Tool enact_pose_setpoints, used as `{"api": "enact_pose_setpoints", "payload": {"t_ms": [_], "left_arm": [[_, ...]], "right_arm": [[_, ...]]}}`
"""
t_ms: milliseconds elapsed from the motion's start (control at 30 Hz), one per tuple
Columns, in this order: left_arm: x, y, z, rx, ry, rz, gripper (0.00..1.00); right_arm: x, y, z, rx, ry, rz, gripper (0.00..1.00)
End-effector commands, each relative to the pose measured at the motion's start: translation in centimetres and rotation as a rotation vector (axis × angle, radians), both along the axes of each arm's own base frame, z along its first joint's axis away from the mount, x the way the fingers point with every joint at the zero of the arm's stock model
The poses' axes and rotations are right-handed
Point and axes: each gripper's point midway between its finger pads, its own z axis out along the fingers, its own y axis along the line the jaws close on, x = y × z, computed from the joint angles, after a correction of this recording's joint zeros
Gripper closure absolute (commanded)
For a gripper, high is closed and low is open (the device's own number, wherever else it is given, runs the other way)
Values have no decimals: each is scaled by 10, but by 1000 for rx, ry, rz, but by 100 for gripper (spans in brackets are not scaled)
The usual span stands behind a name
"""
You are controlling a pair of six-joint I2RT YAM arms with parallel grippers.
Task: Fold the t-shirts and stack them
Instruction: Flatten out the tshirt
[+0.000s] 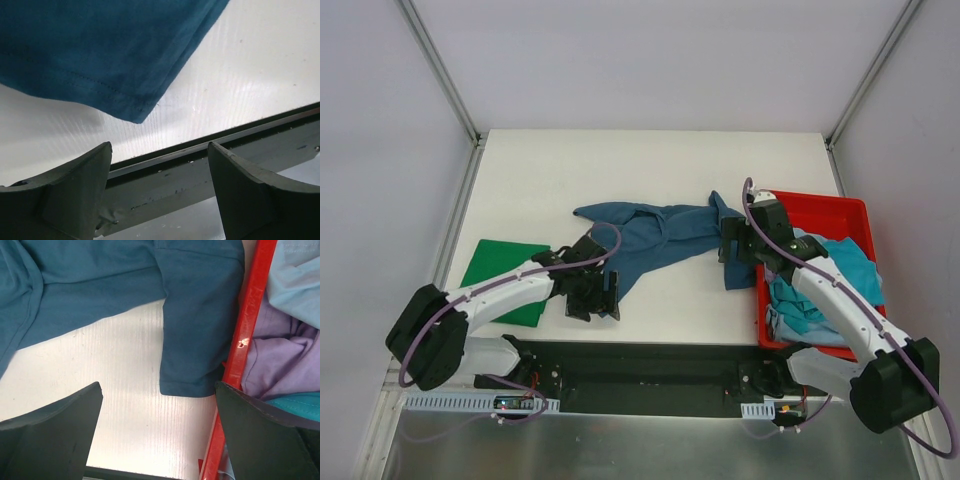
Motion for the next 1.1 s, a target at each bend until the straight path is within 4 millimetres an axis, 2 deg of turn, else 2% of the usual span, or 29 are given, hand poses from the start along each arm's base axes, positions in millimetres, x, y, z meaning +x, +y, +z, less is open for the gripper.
{"api": "enact_pose_setpoints", "payload": {"t_ms": [0,133,200,333,467,500,533,567,600,667,767,833,933,1000,1067], "left_arm": [[12,-4,-4,75,1,22,27],[28,-4,-8,133,-15,72,36],[31,3,-12,185,-10,95,41],[32,17,-22,292,11,101,44],[27,24,-34,344,46,94,54],[26,23,-35,343,55,85,58],[26,21,-37,347,63,78,70],[28,18,-38,350,60,63,88],[29,18,-39,363,57,31,100],[29,17,-41,376,62,21,100],[39,32,-39,443,0,78,100],[56,44,-26,484,-62,141,100],[86,61,-2,483,-145,237,100],[100,75,11,473,-173,293,100],[105,91,21,475,-187,346,100]], "right_arm": [[5,11,0,49,-6,7,4],[4,12,-7,53,15,8,4],[4,11,-9,42,17,8,4],[3,4,-9,16,6,-11,4],[0,-4,-9,-11,-3,-25,4],[-1,-6,-10,-20,-2,-27,4],[-2,-9,-11,-31,0,-34,4],[-3,-10,-10,-35,-1,-34,4],[-4,-12,-11,-44,1,-32,4],[-8,-14,-11,-58,15,-34,4],[-12,-16,-9,-62,16,-29,3],[-16,-16,-6,-88,24,-23,2],[-21,-4,-5,-138,38,49,2],[-25,7,-10,-143,63,73,2],[-31,17,-22,-138,115,84,1]]}}
